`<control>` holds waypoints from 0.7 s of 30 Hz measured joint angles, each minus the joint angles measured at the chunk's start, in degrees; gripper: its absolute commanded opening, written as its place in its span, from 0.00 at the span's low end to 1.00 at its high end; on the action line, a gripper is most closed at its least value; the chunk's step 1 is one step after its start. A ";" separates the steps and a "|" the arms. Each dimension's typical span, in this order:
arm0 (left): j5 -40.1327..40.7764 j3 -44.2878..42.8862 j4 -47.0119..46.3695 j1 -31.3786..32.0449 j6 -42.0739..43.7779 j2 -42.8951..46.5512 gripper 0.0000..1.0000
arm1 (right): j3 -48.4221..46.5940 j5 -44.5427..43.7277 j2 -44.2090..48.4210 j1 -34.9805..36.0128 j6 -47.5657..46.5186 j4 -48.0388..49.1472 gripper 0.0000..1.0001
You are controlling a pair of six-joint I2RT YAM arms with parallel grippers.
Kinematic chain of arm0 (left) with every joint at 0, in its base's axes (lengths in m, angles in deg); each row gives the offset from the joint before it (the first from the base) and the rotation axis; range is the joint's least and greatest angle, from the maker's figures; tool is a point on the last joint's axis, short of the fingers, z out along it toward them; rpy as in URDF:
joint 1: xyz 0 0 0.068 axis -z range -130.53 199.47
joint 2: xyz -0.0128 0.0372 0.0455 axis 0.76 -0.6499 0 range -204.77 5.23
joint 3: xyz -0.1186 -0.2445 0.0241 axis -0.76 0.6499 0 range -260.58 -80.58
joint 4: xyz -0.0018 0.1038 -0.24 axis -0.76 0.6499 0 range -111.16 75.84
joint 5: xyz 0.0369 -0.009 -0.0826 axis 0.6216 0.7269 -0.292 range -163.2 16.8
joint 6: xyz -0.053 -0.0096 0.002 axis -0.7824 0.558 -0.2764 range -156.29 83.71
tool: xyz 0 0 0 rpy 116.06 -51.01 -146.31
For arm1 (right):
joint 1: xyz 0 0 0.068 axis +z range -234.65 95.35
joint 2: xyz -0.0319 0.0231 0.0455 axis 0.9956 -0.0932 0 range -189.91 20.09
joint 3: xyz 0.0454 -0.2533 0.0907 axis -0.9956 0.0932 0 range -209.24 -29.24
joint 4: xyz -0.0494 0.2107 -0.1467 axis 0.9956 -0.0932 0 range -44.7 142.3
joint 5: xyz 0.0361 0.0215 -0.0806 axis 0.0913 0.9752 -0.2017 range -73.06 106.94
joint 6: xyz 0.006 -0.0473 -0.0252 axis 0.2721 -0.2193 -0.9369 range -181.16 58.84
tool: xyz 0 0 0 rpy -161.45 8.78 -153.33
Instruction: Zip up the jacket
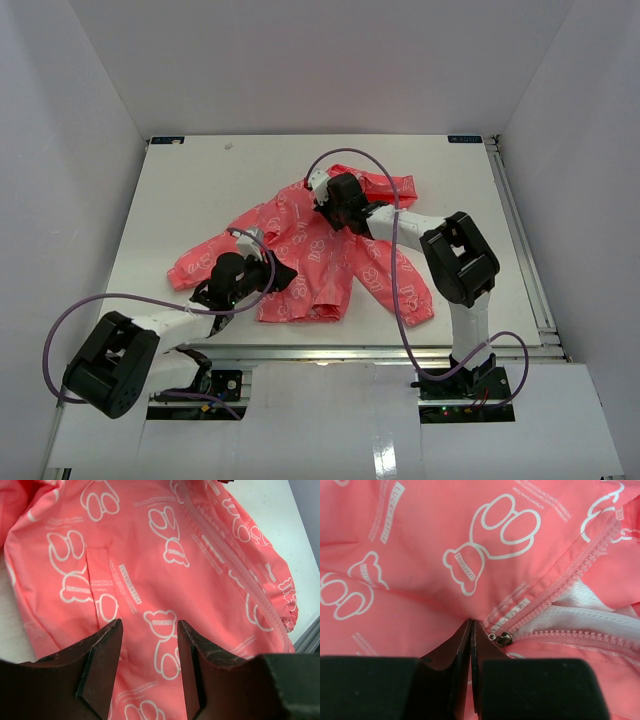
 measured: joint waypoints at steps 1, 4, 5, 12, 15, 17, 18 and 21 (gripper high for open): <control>-0.71 -0.72 -0.10 0.00 0.36 -0.51 0.60 | 0.00 0.48 0.35 -0.01 0.18 -0.03 0.08; -3.06 -2.66 -0.98 0.08 1.35 -2.16 0.59 | 0.00 1.73 1.42 -0.04 0.72 -0.05 0.08; -3.95 -3.16 -1.61 0.17 1.61 -2.81 0.58 | 0.00 2.01 1.75 -0.05 0.91 -0.04 0.08; -6.53 -3.12 -4.85 1.34 2.14 -9.82 0.51 | 0.64 3.87 3.67 -0.02 1.97 0.24 0.31; -6.76 -2.51 -5.30 2.21 2.37 -10.34 0.52 | 3.45 4.17 6.14 -0.02 2.05 0.72 0.38; -5.65 -2.92 -4.74 4.34 3.12 -10.73 0.51 | 5.45 3.84 7.66 -0.01 2.08 1.14 0.46; -4.49 -3.33 -4.23 5.63 3.48 -11.28 0.51 | 6.23 3.50 8.09 0.00 2.15 1.46 0.46; -0.14 -4.07 -3.02 8.56 3.70 -13.38 0.52 | 8.55 2.41 8.35 0.02 2.88 2.89 0.42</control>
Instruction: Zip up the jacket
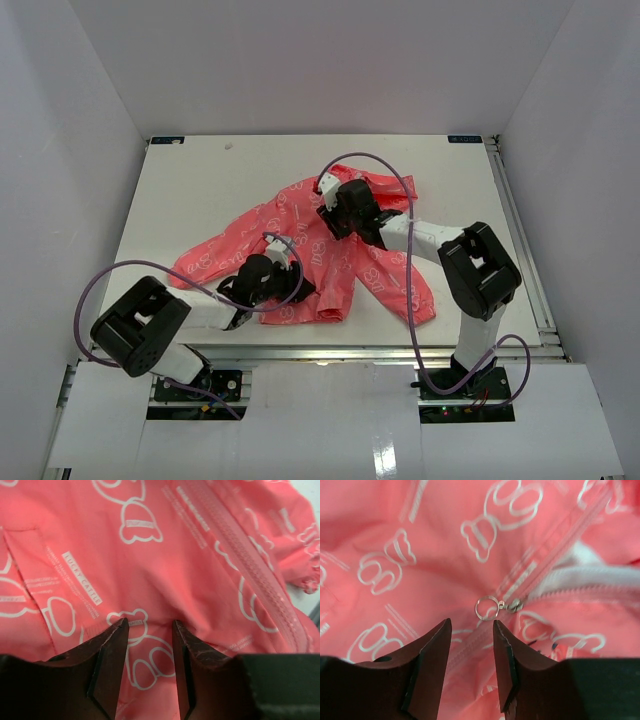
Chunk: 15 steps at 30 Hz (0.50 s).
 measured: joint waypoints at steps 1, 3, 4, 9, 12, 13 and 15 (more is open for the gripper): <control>1.44 0.14 0.27 0.39 -0.26 -0.37 0.53 | 1.12 -0.36 0.03 0.02 0.58 0.62 0.40; 4.32 0.37 0.60 0.63 -1.06 -0.20 0.55 | 4.14 -0.98 0.35 0.26 2.16 1.89 0.40; 6.04 0.38 1.07 0.70 -1.49 0.19 0.57 | 6.12 -1.26 0.75 0.41 3.30 2.83 0.41; 14.44 -1.23 8.42 -2.15 -2.50 3.32 0.59 | 15.68 -2.67 4.91 2.57 10.34 7.97 0.45; 15.22 -4.09 12.61 -8.02 -2.85 3.75 0.60 | 19.54 -3.02 6.80 5.35 14.01 11.59 0.51; 15.69 -4.92 13.87 -9.56 -2.56 4.24 0.61 | 20.22 -3.26 6.90 6.52 15.19 12.76 0.51; 15.55 -6.35 16.58 -11.13 -1.35 6.15 0.64 | 21.25 -4.36 6.95 9.19 17.47 14.84 0.51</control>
